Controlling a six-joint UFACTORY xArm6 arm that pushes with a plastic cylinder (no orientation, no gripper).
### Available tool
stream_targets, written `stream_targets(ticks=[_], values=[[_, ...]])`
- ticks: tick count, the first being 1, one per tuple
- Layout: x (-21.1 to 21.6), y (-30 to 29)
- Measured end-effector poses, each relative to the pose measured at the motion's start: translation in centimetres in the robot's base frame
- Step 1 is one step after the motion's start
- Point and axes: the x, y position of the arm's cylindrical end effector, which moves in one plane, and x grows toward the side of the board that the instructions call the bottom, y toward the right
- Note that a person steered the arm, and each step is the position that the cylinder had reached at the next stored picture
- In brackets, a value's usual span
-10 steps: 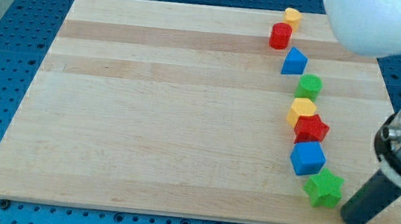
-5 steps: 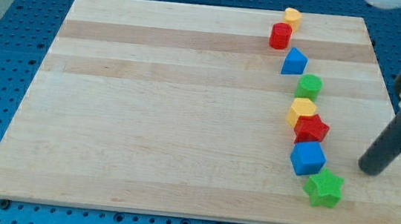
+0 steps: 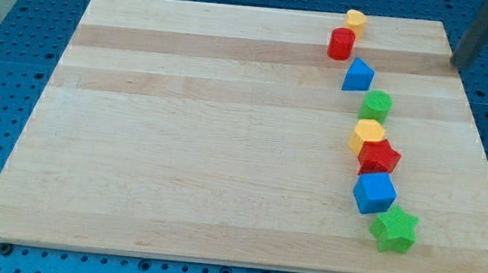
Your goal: Push the yellow heart into the red circle
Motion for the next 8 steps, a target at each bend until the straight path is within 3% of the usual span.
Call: stream_targets(ticks=[1, 2, 4, 6, 8], values=[[-6.1, -0.3], [-7.1, -0.8], [-7.0, -1.3], [-7.0, -7.2], [-7.1, -9.1]])
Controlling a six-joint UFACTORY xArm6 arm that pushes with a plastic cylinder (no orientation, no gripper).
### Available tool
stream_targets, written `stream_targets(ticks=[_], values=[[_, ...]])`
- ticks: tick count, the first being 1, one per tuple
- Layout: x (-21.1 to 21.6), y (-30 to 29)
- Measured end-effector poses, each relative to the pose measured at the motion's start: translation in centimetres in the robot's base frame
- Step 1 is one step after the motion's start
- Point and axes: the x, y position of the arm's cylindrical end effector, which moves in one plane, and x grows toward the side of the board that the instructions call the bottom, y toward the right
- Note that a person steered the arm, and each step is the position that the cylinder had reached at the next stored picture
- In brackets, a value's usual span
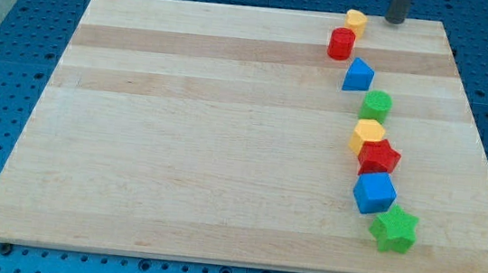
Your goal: Push the yellow heart into the red circle
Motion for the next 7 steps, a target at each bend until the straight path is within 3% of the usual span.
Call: stream_targets(ticks=[6, 7], values=[[0.1, -5.8], [2.0, -7.6]])
